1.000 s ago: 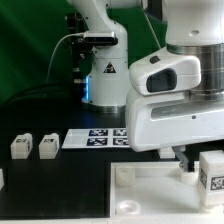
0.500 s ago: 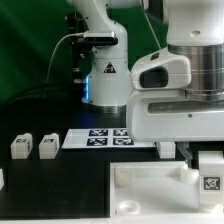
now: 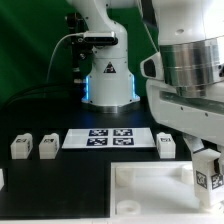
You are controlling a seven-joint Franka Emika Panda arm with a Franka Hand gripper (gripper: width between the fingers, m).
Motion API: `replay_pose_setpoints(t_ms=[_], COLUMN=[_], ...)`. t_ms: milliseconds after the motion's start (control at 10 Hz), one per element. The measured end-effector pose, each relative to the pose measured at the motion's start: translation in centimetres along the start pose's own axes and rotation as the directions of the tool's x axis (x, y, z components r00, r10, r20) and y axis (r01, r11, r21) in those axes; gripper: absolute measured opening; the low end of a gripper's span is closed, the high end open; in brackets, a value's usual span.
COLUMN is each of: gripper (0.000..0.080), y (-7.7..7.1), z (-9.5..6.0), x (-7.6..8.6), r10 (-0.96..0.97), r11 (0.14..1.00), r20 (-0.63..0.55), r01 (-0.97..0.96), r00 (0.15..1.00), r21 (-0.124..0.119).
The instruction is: Assemble one leg
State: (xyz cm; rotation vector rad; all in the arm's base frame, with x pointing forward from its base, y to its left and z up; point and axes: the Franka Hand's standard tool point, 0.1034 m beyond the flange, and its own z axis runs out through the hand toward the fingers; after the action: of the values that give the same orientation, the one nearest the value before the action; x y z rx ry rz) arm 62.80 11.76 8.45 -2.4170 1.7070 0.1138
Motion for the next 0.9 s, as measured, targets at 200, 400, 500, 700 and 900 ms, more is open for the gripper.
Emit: replay_pose_setpoints(t_ms=[200, 400, 500, 700, 900], gripper=[0.0294, 0.0295, 0.0481, 0.0615, 0.0642], y=[-0.17, -0.13, -0.1, 0.44, 0.64], z=[0.17, 0.26, 0.3, 0.39, 0.36], x=[-0.57, -0.58, -0.59, -1.03, -1.15], r10=[0.264, 0.257, 0.249, 0.106, -0.182], r11=[0.964, 0.966, 0.968, 0.994, 0.982], r20=[0.032, 0.031, 0.031, 0.042, 0.03], r01=[-0.265, -0.258, -0.25, -0.105, 0.183], r00=[0.964, 0.966, 0.968, 0.993, 0.983], r21=[0.026, 0.025, 0.024, -0.018, -0.054])
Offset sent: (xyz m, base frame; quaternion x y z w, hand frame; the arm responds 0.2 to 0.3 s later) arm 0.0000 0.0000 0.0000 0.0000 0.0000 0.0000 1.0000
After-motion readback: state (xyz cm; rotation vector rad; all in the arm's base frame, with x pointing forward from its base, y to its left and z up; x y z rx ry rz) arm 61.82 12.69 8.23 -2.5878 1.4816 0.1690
